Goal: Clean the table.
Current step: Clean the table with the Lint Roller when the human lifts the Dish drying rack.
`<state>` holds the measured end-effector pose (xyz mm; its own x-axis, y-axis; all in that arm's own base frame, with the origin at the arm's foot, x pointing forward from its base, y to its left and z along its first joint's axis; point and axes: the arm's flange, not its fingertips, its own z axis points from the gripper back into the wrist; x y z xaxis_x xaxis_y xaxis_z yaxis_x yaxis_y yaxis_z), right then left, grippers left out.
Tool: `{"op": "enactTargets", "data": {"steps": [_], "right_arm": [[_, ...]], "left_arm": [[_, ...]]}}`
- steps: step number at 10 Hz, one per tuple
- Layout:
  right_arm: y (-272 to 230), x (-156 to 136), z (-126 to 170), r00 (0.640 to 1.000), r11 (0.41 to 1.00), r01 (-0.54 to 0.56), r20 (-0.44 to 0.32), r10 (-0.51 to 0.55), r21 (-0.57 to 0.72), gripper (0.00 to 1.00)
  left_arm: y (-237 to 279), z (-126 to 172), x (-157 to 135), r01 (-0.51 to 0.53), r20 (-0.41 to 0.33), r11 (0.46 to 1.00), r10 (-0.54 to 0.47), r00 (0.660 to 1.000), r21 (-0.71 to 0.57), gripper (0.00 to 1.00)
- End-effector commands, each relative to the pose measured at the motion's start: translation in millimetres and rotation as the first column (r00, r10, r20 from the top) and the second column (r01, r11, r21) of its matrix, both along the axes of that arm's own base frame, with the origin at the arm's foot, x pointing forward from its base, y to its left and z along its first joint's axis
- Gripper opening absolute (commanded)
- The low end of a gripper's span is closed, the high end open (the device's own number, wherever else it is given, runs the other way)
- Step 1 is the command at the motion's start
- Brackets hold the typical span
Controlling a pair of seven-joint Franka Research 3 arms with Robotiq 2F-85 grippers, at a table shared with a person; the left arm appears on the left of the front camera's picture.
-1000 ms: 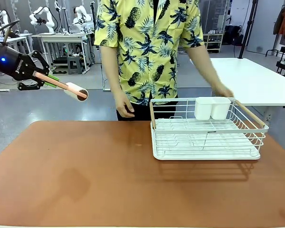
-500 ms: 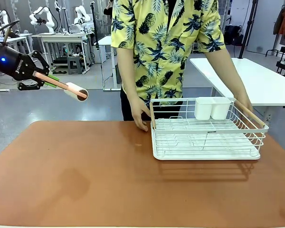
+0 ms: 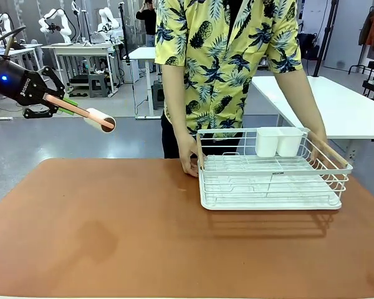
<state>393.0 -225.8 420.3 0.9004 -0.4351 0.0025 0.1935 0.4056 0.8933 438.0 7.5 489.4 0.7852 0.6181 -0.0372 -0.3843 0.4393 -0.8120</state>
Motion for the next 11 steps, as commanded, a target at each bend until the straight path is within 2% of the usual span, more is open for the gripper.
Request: {"op": "enactTargets", "data": {"steps": [1, 5, 6, 8, 11], "right_arm": [[0.4, -1.1, 3.6, 1.0, 1.0, 0.002, 0.005, -0.002, 0.001, 1.0], [0.4, -1.1, 3.6, 1.0, 1.0, 0.002, 0.005, -0.002, 0.001, 1.0], [0.4, -1.1, 3.6, 1.0, 1.0, 0.002, 0.005, -0.002, 0.001, 1.0], [0.4, -1.1, 3.6, 1.0, 1.0, 0.002, 0.005, -0.002, 0.001, 1.0], [0.4, -1.1, 3.6, 1.0, 1.0, 0.002, 0.005, -0.002, 0.001, 1.0]], "left_arm": [[-1.1, 1.1, 0.1, 0.001, 0.003, 1.0, -0.001, 1.0, 0.0, 0.01], [-1.1, 1.1, 0.1, 0.001, 0.003, 1.0, -0.001, 1.0, 0.0, 0.01], [0.0, 0.0, 0.0, 0.0, 0.0, 1.0, 0.0, 1.0, 0.0, 0.21], [-3.9, -2.8, 8.2, 0.029, -0.021, 0.998, -0.027, 0.999, 0.058, 0.21], [-14.2, 13.1, 33.5, 0.12, -0.077, 0.984, -0.11, 0.991, 0.134, 0.21]]}}
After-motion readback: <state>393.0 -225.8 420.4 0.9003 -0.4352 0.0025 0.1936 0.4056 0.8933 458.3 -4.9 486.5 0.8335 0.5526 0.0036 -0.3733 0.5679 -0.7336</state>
